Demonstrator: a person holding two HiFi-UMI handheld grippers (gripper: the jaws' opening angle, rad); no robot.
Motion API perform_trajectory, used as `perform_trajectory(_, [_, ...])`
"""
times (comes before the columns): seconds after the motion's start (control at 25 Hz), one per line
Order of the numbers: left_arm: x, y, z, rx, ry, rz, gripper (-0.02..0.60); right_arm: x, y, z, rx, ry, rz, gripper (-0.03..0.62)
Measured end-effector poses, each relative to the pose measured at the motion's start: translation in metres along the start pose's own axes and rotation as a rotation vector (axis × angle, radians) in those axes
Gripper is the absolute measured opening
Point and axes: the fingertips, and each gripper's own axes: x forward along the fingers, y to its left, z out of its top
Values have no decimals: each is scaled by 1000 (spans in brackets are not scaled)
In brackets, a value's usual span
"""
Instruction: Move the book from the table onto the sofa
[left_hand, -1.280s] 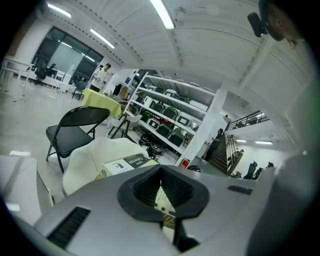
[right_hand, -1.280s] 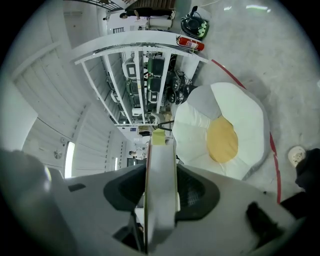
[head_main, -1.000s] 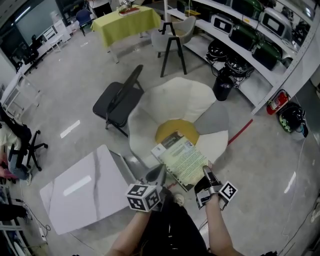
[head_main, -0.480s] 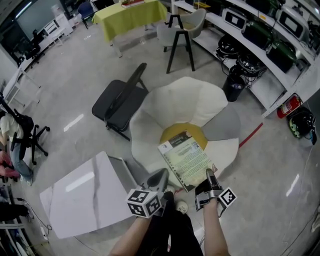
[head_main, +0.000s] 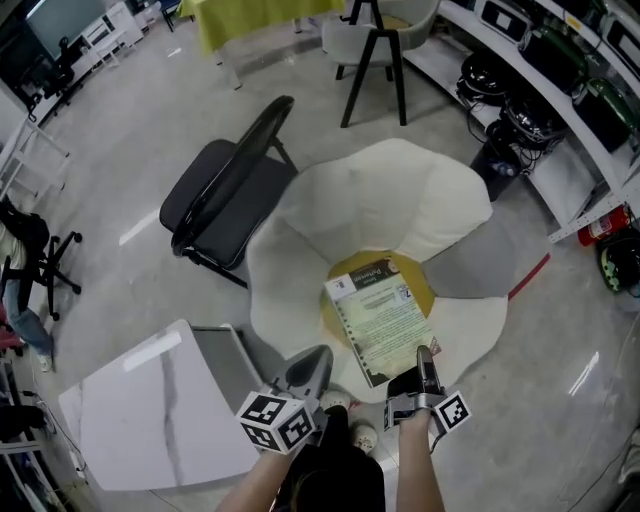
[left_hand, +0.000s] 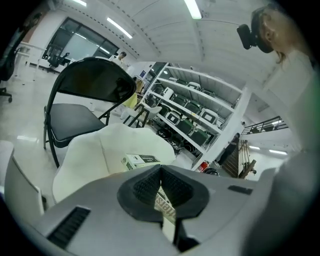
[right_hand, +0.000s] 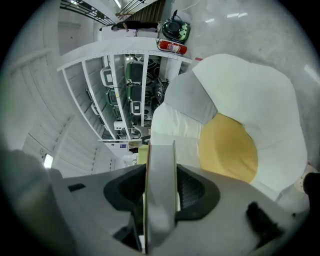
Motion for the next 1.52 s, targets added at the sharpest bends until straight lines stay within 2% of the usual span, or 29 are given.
perform_trajectory(0.32, [60,82,-47,-9,21,34,9,75,-98,-3,14,-8,-40,175])
perform_trajectory(0.6, [99,122,-83,10,44,35,9,125,-157,6,-31,10,-58,175])
perform_trajectory(0.84, [110,134,-102,16,66,33,9,156,-191,6,-47,20,-83,175])
perform_trajectory(1.12, [108,138,-108,5,70,39,9,159,-213,3,21,5,-134,179])
perform_trajectory(1.2, [108,136,-107,6,69,37,9,156,-216,-1,10,29,-164,206])
perform_trajectory(1.52, [108,116,-99,13,59,10,10,136,-216,-10,-55,94,-242,239])
